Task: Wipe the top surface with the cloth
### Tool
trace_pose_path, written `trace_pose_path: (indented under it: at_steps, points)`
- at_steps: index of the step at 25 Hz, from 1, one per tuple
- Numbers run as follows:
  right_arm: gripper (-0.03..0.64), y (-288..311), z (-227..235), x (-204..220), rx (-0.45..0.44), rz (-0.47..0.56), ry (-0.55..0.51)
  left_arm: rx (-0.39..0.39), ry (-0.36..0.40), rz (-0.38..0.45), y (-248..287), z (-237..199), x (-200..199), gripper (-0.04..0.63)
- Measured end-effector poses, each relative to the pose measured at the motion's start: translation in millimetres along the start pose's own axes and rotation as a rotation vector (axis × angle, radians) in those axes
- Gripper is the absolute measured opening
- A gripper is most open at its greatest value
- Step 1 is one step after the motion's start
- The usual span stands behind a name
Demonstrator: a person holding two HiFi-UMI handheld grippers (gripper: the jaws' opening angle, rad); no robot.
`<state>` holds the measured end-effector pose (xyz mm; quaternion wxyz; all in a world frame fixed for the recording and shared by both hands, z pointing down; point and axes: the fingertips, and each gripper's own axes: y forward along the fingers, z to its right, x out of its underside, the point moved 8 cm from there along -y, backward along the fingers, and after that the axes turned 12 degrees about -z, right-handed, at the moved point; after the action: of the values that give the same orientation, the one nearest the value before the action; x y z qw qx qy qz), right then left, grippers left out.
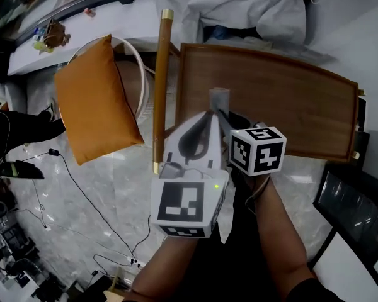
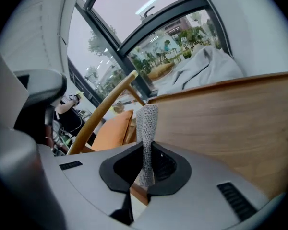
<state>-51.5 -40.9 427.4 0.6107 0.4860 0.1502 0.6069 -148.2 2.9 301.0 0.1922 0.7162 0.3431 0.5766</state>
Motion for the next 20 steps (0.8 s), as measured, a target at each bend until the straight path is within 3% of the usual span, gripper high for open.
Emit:
trace_pose_path:
  at_steps: [4, 9, 15, 20]
  points:
    - [0.037, 39, -37, 1, -0.026, -0.052, -0.016, -0.013, -0.018, 0.019, -24, -35, 3, 0.011]
    - [0.037, 68, -59, 4, -0.024, -0.112, -0.03, 0.002, -0.041, 0.013, -31, -48, 12, 0.011]
    - [0.037, 79, -54, 12, 0.037, -0.199, -0.032, -0.036, -0.067, 0.014, -32, -63, 14, 0.011]
    - [0.037, 76, -44, 17, 0.133, -0.243, -0.036, -0.023, -0.06, 0.003, -27, -56, 17, 0.011]
